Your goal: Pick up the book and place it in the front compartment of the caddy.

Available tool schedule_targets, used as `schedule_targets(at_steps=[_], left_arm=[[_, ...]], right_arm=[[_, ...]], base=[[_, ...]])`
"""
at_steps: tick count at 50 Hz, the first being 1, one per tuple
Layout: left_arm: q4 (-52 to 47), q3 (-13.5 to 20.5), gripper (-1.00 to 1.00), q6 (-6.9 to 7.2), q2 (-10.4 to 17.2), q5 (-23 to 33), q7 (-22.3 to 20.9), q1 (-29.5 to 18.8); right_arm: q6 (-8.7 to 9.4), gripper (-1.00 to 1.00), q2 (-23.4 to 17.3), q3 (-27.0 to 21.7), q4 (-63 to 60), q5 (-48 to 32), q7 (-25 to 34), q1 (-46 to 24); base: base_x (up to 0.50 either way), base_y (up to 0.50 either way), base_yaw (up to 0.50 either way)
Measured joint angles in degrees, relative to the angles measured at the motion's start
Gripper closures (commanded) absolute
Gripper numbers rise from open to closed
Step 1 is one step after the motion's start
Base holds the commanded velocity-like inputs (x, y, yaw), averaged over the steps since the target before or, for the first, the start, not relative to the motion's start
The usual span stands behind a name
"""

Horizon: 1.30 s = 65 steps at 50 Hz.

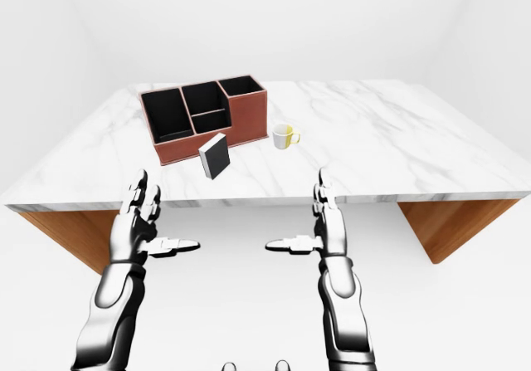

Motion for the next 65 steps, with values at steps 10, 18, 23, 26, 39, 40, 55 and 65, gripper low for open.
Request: schedule_targets(at_steps=[10,18,23,26,39,40,55,65], left_arm=[[-3.03,1.11,-1.00,0.34,0.22,-2.84,-0.97,0.90],[-12.05,2.79,-1.00,1.68,0.23,-6.15,-1.23,3.28],[-18.54,4.46,-1.00,1.68,0.27,-8.15,-1.42,4.55],[-21.98,5.74,-1.00,1.68,0.31,-9.37,-1.52,5.07],[-33.63,11.24,-1.00,1.68,0.23,-13.85,-1.32,6.40],[-34.25,11.59,-1.00,1.68,0.22,-14.14,-1.31,6.45],[-39.00,14.22,-1.00,1.68,0.05,-16.16,-1.44,6.95],[-40.31,14.78,-1.00,1.68,0.00,-16.61,-1.48,7.07]], right_arm=[[1.05,-1.00,-0.30,1.27,-1.76,-0.61,-0.05,0.92],[2.49,-1.00,-0.34,1.79,-5.23,-0.85,0.12,2.31],[3.15,-1.00,-0.33,1.93,-7.04,-0.93,0.24,3.02],[3.49,-1.00,-0.33,1.97,-8.11,-0.94,0.33,3.43],[3.49,-1.00,-0.31,1.92,-10.99,-0.84,0.64,4.48],[3.49,-1.00,-0.31,1.93,-11.22,-0.83,0.66,4.57],[3.49,-1.00,-0.03,4.12,-22.07,-1.29,0.89,9.36],[3.49,-1.00,-0.90,8.24,-35.12,-1.92,0.31,15.81]], base=[[0.00,0.00,0.00],[0.00,0.00,0.00],[0.00,0.00,0.00],[0.00,0.00,0.00],[0.00,0.00,0.00],[0.00,0.00,0.00],[0.00,0.00,0.00],[0.00,0.00,0.00]])
